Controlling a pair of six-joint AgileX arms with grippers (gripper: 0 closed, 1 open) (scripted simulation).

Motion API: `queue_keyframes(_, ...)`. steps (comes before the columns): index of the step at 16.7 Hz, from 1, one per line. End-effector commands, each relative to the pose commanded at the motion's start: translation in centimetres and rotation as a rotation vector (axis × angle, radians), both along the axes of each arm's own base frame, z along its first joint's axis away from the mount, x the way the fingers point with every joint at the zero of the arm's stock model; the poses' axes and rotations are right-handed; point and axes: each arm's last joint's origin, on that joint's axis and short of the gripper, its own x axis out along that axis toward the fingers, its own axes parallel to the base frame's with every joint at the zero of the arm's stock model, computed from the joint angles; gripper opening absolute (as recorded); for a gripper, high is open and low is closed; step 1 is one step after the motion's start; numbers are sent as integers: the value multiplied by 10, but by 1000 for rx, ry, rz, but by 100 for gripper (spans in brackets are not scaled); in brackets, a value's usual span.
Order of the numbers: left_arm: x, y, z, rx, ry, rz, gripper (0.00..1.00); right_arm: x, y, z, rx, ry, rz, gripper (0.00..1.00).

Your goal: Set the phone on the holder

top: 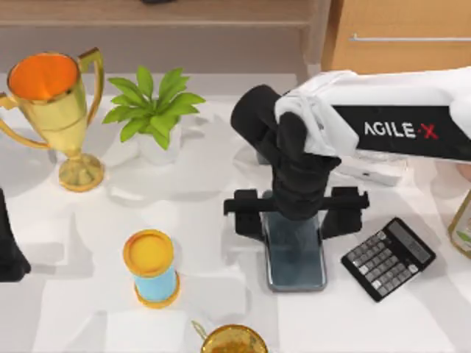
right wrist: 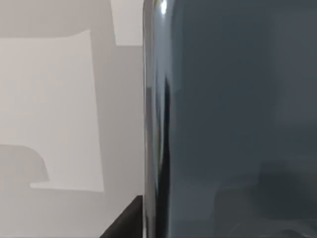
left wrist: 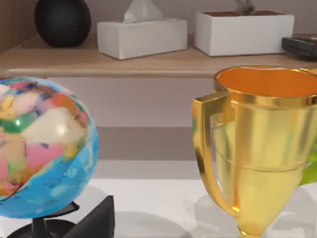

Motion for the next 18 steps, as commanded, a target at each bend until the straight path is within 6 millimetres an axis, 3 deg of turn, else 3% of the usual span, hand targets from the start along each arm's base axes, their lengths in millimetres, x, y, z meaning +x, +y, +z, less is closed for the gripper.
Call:
queue_keyframes(6, 0, 0, 0, 0, 0, 0, 100, 0, 0, 0, 0, 0, 0, 0)
queue_keyframes(7, 0, 0, 0, 0, 0, 0, 100, 0, -2, 17, -4, -31, 6, 0)
queue_keyframes(14, 0, 0, 0, 0, 0, 0, 100, 0, -2, 37, -4, -31, 6, 0)
queue_keyframes(18, 0, 0, 0, 0, 0, 0, 100, 0, -2, 35, -6, -27, 4, 0)
